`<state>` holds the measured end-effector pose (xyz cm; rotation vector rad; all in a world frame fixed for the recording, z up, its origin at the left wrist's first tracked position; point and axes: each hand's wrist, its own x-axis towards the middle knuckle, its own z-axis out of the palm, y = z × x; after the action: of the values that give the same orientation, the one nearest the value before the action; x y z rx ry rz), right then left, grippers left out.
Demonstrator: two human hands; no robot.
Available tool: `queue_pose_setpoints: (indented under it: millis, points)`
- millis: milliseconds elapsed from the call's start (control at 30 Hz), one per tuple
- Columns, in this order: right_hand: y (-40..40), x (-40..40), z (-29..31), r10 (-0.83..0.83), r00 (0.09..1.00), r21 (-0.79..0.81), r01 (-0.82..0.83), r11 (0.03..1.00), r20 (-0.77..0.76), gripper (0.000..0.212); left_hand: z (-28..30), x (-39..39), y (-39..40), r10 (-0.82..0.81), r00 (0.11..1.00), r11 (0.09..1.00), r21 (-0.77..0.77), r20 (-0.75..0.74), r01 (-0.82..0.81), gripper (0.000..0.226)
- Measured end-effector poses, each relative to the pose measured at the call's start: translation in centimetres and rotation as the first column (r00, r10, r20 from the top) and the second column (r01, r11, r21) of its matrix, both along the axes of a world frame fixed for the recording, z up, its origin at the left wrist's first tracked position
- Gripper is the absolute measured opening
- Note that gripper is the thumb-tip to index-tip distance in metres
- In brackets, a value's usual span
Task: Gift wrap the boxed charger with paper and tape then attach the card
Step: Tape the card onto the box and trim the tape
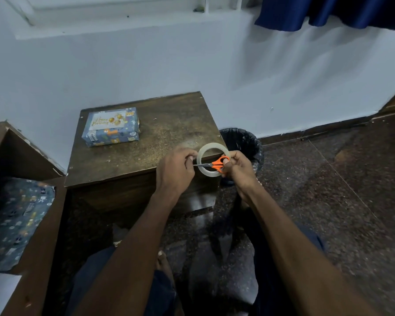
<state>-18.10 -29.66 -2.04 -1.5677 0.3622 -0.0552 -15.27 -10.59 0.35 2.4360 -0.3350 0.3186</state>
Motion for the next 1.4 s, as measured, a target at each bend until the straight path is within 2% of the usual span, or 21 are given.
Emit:
queue_pose_setpoints:
  millis: [233, 533, 700, 867, 1033, 1167, 1333, 1400]
  points:
    - [-0.8, -0.9, 0.0, 0.026, 0.999, -0.088, -0.028, 0.996, -0.021, 0.009, 0.3, -0.1, -0.4, -0.004, 1.0, 1.0, 0.015, -0.007, 0.004, 0.024]
    - [-3.4, -1.9, 0.4, -0.028, 0.991, -0.121, 0.012, 0.993, -0.132, 0.007, 0.3, -1.8, -0.2, -0.086, 0.996, 0.984, 0.157, 0.015, 0.082, 0.019]
    - [-3.7, -3.1, 0.7, 0.003, 0.985, -0.089, -0.019, 0.996, -0.172, 0.008, 0.1, -3.3, -0.2, -0.095, 0.995, 0.959, 0.271, 0.014, 0.088, 0.017]
    - [-3.9, -3.8, 1.3, 0.003, 0.962, -0.006, -0.005, 1.0, -0.273, 0.012, 0.6, -4.8, -0.3, -0.063, 0.998, 0.934, 0.349, -0.031, 0.07, 0.015]
    - [-4.1, -3.6, 1.1, -0.049, 0.921, 0.136, 0.11, 0.985, -0.386, 0.021, 0.7, -6.0, 0.0, -0.031, 0.999, 0.947, 0.317, -0.033, 0.04, 0.016]
    - [-3.6, -2.9, 0.6, -0.108, 0.888, 0.183, 0.209, 0.961, -0.446, 0.016, 0.9, -6.4, 0.4, -0.009, 0.998, 0.964, 0.266, -0.067, 0.026, 0.018]
    - [-2.6, -1.2, -0.8, -0.053, 0.87, 0.196, 0.169, 0.966, -0.49, 0.016, 0.5, -7.0, 0.8, -0.05, 0.99, 0.954, 0.287, -0.135, 0.087, 0.025]
    - [-1.7, -0.7, -1.6, -0.044, 0.847, 0.162, 0.152, 0.975, -0.53, 0.017, -0.2, -7.5, 0.7, -0.081, 0.98, 0.914, 0.379, -0.181, 0.145, 0.026]
